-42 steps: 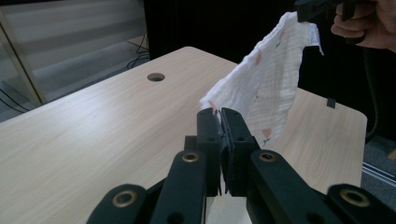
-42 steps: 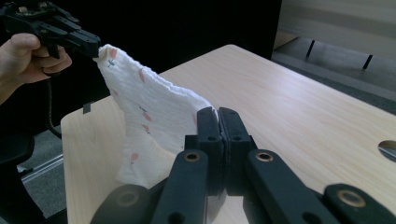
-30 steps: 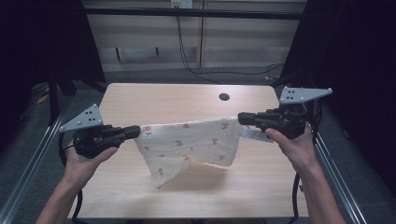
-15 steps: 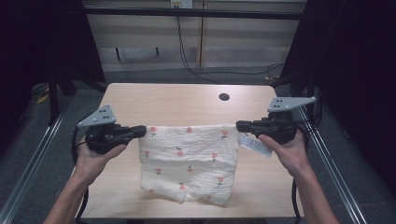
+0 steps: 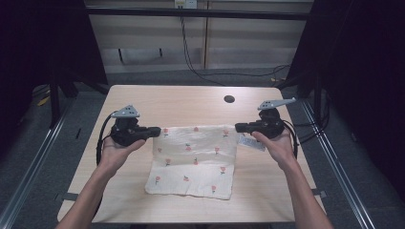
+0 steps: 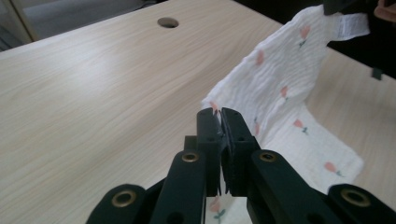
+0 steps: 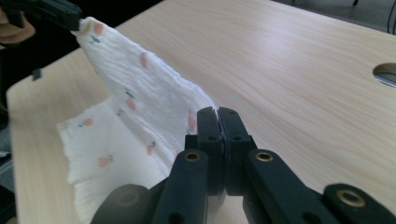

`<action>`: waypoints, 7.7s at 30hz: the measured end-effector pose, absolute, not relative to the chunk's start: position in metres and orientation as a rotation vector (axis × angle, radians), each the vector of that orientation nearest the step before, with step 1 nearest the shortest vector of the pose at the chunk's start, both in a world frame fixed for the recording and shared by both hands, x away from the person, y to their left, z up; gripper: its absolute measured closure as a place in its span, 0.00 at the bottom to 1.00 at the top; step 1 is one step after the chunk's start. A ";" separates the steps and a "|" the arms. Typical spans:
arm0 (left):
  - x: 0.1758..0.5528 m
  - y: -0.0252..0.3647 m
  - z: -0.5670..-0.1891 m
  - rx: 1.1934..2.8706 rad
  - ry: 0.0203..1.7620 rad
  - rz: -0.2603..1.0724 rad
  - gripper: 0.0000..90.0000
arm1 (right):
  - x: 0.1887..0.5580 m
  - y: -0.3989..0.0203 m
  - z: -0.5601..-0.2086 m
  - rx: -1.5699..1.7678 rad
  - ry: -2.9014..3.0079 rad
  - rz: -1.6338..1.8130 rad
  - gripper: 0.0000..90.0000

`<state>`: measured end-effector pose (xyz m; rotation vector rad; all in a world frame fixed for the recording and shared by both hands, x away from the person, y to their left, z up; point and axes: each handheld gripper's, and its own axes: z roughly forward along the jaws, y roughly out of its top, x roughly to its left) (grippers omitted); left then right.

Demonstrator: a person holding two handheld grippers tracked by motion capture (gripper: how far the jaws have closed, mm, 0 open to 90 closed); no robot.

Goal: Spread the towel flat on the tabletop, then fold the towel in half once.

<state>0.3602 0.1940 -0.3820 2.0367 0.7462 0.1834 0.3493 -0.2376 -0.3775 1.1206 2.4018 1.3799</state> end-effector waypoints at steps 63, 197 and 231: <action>0.324 0.206 -0.497 2.228 0.746 -0.074 0.73 | 0.292 -0.193 -0.493 1.005 2.628 0.977 0.94; 0.435 0.160 -0.501 2.158 0.930 0.065 0.96 | 0.396 -0.238 -0.490 1.299 2.411 1.153 0.96; 0.420 0.182 -0.414 2.009 0.816 0.143 0.96 | 0.395 -0.254 -0.423 1.231 2.296 1.356 0.97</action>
